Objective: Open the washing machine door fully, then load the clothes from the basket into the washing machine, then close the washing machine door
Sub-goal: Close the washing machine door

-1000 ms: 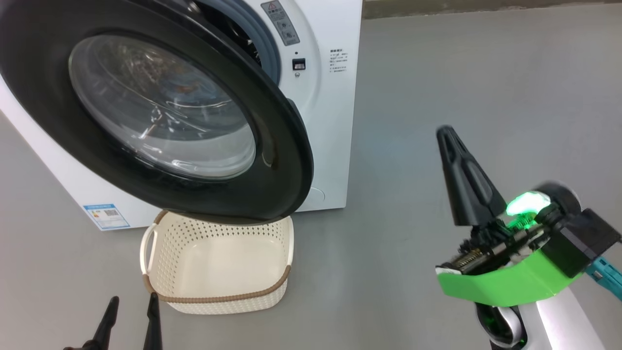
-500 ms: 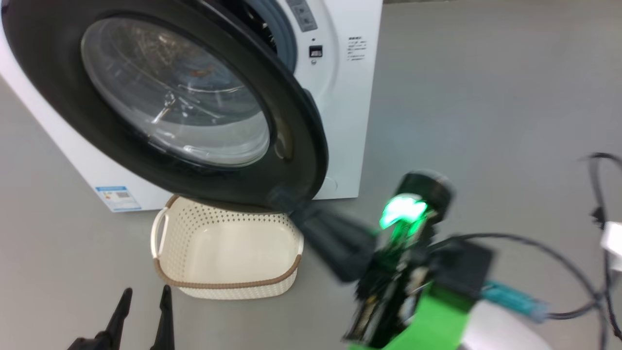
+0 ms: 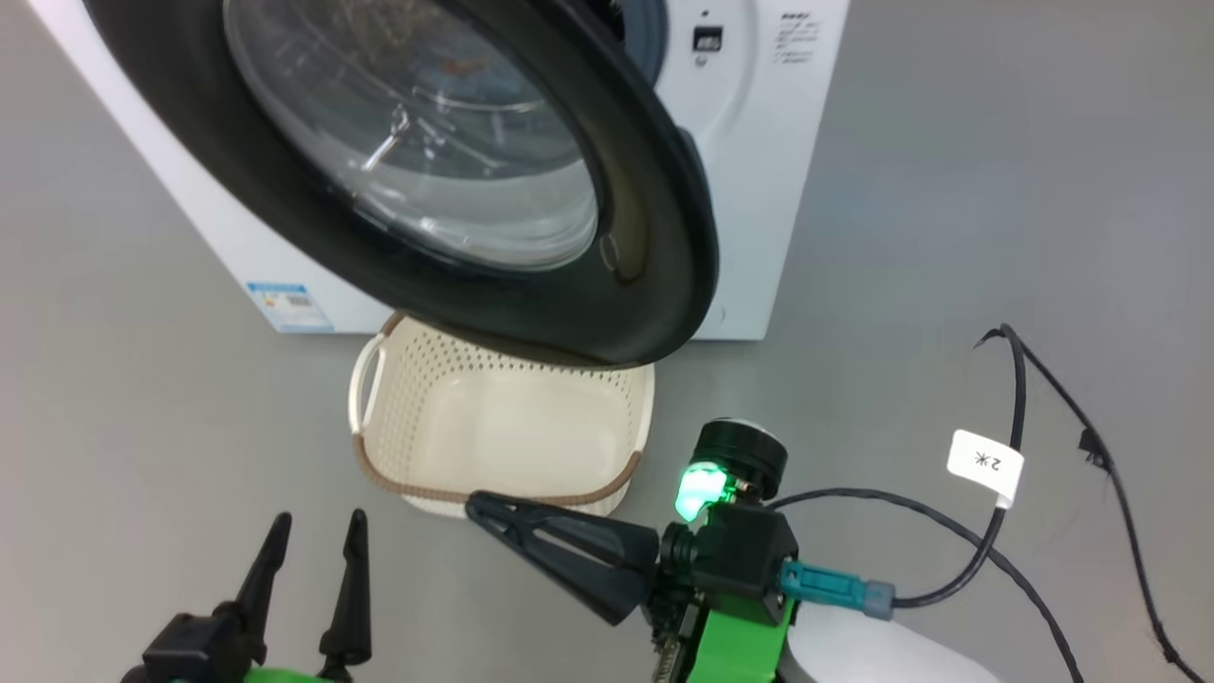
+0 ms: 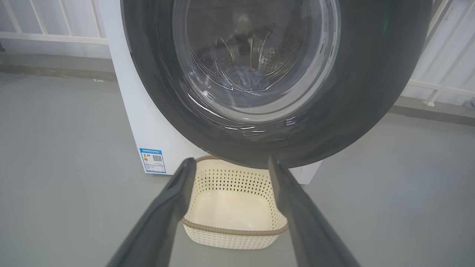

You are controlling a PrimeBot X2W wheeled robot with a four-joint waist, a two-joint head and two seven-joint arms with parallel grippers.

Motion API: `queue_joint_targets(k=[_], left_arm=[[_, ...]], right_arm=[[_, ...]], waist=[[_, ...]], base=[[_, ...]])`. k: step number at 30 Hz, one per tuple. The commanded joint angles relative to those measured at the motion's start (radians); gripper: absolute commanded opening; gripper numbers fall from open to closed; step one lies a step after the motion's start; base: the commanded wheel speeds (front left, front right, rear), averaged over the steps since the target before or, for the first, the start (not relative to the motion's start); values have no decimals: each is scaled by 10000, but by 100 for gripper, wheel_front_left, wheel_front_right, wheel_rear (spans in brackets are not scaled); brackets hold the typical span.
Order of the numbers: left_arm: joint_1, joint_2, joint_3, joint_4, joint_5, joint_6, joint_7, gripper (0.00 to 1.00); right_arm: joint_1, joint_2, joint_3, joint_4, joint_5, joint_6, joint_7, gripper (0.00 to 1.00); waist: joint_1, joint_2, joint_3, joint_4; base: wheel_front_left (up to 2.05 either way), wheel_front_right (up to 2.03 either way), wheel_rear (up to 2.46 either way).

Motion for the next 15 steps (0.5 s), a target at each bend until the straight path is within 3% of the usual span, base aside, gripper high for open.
queue_joint_targets(k=[1,15], left_arm=[[-426,74,265,-279,-59,99,-65,100],[-1251,74,-341,-603,-226,170,-65,100]], right_arm=[[-113,94,45,-105,112,16,-37,0],[-518,-205,-623,1440,-41,16,-198,0]], waist=[[0,-1,392,338],[0,-1,1599,945]], base=[[0,0,0],[0,0,0]])
